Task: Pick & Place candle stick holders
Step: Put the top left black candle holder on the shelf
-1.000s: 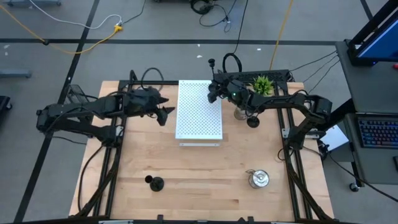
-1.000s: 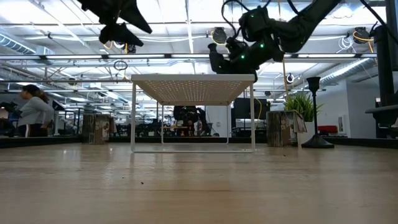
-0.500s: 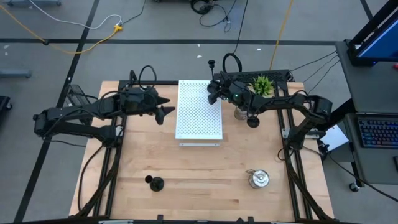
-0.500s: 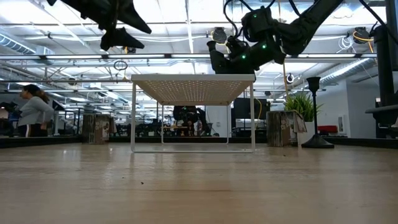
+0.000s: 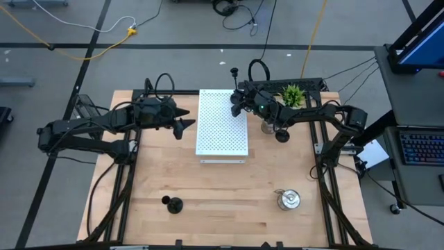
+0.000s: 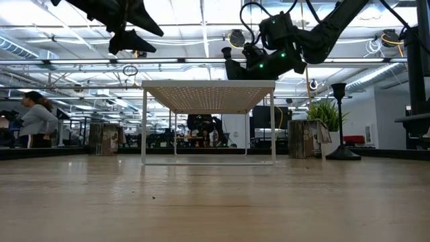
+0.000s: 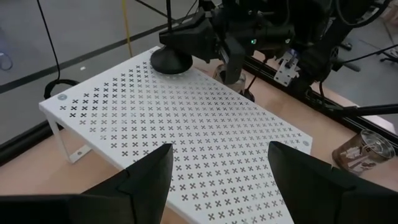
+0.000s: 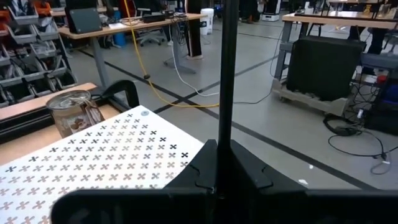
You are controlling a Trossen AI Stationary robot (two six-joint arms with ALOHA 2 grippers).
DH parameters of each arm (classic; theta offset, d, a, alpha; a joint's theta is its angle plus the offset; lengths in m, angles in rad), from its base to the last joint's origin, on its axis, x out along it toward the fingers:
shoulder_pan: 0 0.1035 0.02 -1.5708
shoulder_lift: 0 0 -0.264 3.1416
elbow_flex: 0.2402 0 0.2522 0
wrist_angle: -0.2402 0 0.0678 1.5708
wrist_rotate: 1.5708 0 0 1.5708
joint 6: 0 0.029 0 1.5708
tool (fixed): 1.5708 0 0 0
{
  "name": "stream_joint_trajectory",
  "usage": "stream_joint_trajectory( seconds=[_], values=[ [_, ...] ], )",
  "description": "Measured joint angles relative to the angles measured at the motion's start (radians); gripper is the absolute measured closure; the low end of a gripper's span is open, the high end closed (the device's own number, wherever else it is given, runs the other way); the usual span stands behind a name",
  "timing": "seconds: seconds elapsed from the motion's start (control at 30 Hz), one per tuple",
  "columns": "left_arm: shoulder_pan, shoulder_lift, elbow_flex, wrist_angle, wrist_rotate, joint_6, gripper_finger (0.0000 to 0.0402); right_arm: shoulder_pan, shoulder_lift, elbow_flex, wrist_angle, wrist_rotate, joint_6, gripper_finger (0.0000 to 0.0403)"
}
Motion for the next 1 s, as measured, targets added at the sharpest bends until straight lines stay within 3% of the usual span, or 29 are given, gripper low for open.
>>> stream_joint_trajectory(
  seconds=[1.0],
  values=[
    [0.0, 0.001, 0.0, -0.001, 0.024, 0.014, 0.013, 0.0, 0.001, 0.0, 0.0, -0.055, 0.035, 0.0354]
  ],
)
